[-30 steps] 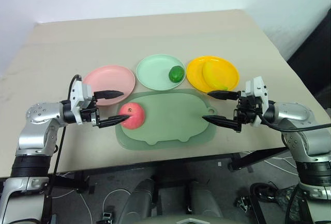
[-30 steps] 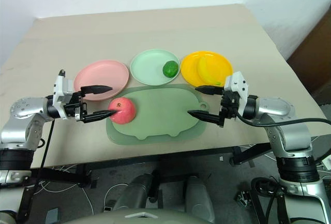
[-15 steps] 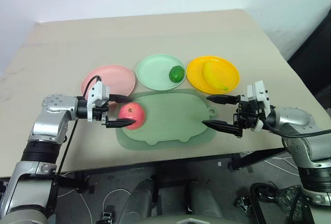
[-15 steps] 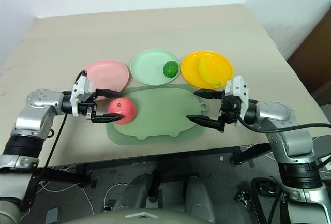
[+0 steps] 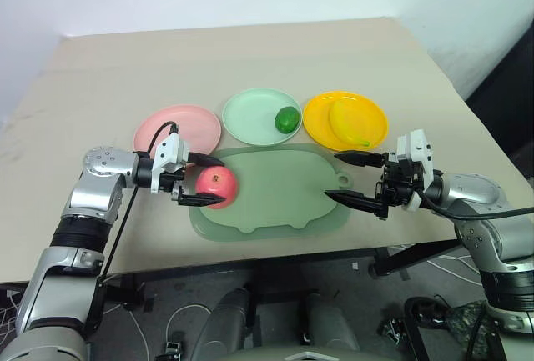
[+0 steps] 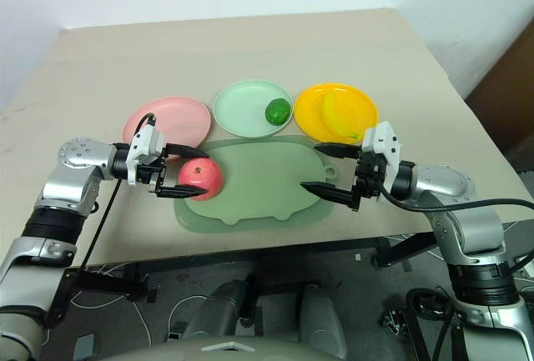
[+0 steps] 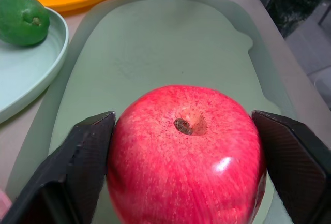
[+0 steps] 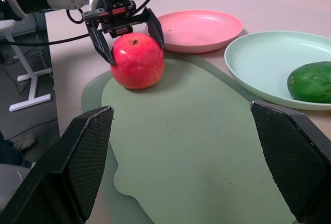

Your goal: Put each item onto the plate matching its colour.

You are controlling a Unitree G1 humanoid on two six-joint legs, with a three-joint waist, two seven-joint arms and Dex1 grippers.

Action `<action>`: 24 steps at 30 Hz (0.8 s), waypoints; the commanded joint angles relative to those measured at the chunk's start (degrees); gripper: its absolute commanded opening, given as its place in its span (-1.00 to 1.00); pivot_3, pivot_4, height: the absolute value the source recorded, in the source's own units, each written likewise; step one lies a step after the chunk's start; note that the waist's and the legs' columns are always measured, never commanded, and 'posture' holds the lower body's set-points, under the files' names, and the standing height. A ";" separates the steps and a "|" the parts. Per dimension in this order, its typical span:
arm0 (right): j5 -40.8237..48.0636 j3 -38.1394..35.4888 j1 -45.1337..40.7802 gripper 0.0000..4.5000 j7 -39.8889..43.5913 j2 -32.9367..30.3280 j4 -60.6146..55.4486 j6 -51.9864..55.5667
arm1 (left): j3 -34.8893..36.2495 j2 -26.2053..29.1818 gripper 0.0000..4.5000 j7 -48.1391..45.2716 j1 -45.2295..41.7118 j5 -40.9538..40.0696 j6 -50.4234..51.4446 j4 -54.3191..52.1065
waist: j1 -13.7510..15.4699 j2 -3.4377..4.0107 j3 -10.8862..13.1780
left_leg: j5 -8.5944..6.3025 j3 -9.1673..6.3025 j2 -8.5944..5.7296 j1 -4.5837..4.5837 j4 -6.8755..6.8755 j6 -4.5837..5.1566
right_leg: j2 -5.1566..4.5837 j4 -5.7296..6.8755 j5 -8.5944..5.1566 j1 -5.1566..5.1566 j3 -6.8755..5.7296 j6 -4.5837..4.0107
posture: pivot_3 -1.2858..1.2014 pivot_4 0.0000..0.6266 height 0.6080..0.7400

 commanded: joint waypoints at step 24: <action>-0.29 1.14 -3.64 1.00 -0.28 0.35 2.02 -0.66 | 12.15 4.98 0.70 9.39 -16.13 -1.96 3.30 20.50 | -0.14 -0.16 0.09 | 0.09 -0.06 0.00 -0.13 0.06 0.12 | 0.12 0.06 0.13 0.00 -0.06 0.24 | 0.03 -0.52 0.95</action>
